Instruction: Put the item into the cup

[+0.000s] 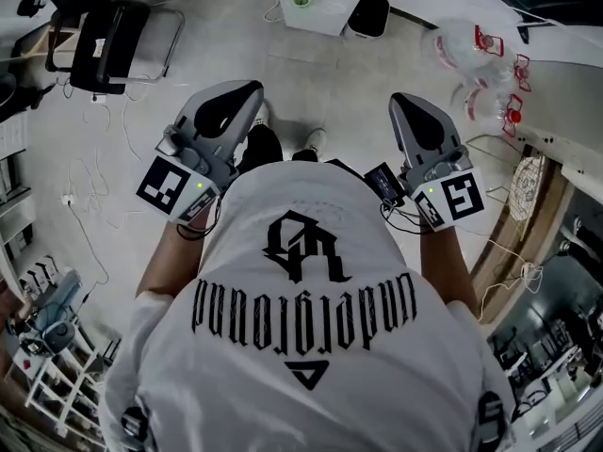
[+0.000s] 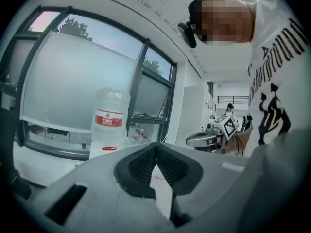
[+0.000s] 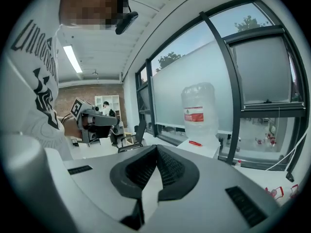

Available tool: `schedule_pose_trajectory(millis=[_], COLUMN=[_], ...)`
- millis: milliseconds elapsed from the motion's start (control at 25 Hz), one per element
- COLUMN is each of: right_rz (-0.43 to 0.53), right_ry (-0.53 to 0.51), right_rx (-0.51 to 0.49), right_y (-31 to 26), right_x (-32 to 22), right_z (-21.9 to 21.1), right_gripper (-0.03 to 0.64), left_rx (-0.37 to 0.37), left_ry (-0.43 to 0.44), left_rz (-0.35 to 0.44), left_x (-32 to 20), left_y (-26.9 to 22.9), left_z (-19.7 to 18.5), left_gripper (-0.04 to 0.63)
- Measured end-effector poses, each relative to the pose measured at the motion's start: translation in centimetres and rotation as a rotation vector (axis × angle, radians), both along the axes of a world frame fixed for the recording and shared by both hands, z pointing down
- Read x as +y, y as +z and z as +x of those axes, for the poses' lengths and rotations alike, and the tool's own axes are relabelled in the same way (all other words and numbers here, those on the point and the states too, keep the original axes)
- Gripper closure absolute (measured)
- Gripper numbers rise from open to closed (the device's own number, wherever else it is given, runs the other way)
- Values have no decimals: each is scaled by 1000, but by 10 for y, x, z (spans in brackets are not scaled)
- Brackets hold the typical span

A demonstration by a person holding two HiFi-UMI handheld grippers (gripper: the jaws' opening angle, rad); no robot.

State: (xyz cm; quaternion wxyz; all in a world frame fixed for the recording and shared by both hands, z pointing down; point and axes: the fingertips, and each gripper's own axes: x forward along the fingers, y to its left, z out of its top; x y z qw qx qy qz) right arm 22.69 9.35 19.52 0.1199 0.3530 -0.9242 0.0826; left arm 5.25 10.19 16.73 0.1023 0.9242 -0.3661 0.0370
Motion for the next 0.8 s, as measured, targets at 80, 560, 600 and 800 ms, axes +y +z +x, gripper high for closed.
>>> schedule_pose_trajectory(millis=[80, 560, 600, 800], right_rz=[-4, 51, 55, 74], right_ry=[-14, 14, 19, 40], right_rx=[-7, -7, -6, -15], right_y=[0, -19, -21, -30], right_x=[12, 59, 63, 91], right_z=[-2, -51, -59, -102], right_gripper=[603, 603, 603, 603], left_rx=[-6, -17, -17, -13], left_ry=[-5, 51, 56, 74], left_rz=[16, 82, 86, 90], left_x=[9, 50, 54, 82], left_y=[-4, -24, -25, -26], left_z=[1, -46, -54, -104], left_gripper=[580, 581, 581, 581])
